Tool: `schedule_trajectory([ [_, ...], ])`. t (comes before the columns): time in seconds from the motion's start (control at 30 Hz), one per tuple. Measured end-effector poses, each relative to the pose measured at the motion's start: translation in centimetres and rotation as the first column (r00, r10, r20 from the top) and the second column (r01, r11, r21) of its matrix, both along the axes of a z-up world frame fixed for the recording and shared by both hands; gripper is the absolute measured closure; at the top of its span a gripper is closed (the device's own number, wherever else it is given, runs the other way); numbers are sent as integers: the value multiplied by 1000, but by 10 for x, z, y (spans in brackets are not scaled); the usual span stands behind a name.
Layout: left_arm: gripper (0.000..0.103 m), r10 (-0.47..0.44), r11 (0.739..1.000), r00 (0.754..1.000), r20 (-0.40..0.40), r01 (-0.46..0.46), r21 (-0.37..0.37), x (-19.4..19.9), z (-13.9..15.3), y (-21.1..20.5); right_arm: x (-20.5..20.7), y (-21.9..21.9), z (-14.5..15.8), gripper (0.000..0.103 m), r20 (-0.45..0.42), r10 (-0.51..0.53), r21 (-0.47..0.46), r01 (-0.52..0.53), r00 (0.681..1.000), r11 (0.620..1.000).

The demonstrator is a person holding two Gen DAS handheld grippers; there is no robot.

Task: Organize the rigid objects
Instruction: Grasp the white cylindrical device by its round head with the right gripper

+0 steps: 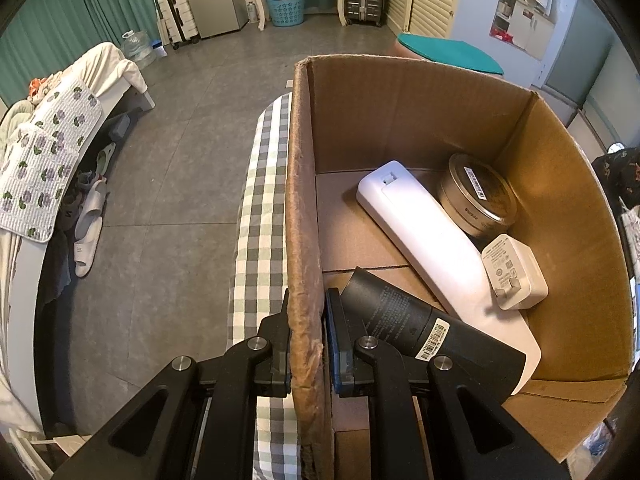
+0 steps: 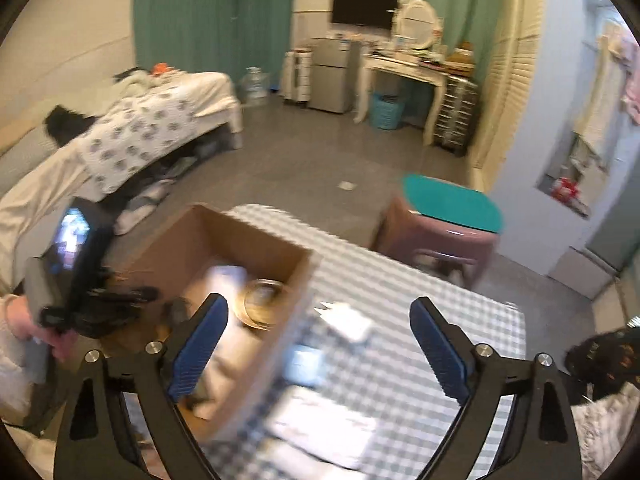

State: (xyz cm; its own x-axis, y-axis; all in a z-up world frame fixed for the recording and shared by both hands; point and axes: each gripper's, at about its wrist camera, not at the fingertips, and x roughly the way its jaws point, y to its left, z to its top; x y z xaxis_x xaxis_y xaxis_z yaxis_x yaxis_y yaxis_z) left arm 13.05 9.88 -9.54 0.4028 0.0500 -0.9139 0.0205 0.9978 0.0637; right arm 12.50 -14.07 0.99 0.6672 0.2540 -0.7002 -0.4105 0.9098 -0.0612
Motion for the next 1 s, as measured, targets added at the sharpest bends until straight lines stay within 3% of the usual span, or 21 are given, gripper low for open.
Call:
schedule_trajectory([
  [0.2, 91, 3, 1000, 1000, 0, -3, 1, -1, 0, 1, 1, -47, -33, 9, -80, -78, -117, 69, 994, 991],
  [0.37, 91, 6, 1000, 1000, -1, -6, 2, -2, 1, 3, -22, -55, -78, 9, -189, -17, -176, -17, 982, 984],
  [0.63, 91, 10, 1000, 1000, -1, -10, 3, -2, 2, 7, -67, -19, -141, 11, -319, 141, -262, -230, 937, 937],
  [0.73, 91, 10, 1000, 1000, -1, -10, 3, -2, 2, 6, -69, -17, -153, 25, -347, 131, -258, -229, 929, 939],
  [1.0, 91, 12, 1000, 1000, 0, -12, -1, -2, 1, 6, -67, -17, -161, 34, -343, 76, -304, -187, 936, 934],
])
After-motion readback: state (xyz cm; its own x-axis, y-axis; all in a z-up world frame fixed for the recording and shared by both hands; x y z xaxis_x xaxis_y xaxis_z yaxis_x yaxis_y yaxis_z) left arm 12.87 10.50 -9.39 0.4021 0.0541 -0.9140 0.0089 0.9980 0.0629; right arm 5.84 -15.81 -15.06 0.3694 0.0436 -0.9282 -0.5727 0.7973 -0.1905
